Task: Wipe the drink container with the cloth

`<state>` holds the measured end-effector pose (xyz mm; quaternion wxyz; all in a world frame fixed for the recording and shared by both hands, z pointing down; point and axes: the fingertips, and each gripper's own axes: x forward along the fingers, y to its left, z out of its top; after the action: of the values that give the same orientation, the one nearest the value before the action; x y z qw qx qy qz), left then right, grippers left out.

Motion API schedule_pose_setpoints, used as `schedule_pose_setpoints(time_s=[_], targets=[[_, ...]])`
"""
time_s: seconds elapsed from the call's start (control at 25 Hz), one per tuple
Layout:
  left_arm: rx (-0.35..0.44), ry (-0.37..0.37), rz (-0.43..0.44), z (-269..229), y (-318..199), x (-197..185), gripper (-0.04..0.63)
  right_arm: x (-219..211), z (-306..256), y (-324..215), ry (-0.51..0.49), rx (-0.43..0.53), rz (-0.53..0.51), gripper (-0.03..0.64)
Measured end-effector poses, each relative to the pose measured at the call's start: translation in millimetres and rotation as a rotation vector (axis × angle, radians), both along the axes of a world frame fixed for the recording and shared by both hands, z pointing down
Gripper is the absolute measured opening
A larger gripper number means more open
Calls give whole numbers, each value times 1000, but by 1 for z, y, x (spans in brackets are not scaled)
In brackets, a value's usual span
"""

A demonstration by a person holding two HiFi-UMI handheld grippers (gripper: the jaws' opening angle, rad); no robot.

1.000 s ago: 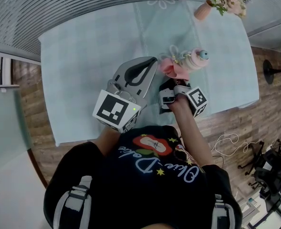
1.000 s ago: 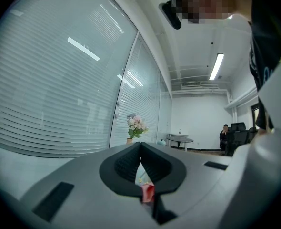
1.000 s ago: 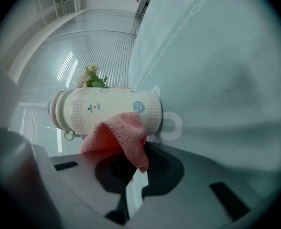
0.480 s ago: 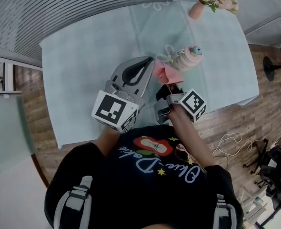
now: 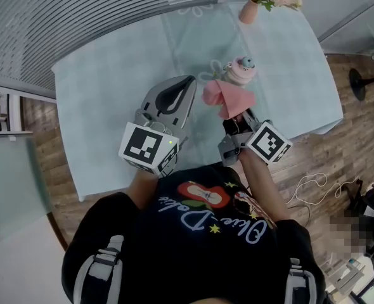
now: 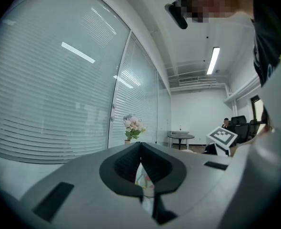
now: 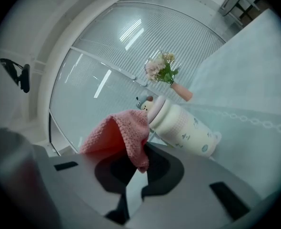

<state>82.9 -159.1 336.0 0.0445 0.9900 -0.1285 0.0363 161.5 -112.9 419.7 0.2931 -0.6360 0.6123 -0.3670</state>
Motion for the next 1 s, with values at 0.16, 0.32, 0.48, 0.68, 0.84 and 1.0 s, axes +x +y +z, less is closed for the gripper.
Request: schedule_pose_setpoints(time_s=[0.16,0.32,0.48,0.68,0.84,1.0], targets=[[5,-2,0,-3,5,4,3,28,-6,7,24,5,46,12],[2,-13,-6,-2,8,6,3,42,-4,8,23,14,60,12],[7,-20,-21,-2,10,4,3,49,7,10,-2,-20,85,12],[17,-25,-37,-3,12,1,3,49,16,11,-5,-41,83,12],[15,-29,-49,-2,12,-1,3,49,22,10,-4,-54,71,12],[13,-34,-57,-2,13,-1,3,49,26,9,19,-69,51,12]])
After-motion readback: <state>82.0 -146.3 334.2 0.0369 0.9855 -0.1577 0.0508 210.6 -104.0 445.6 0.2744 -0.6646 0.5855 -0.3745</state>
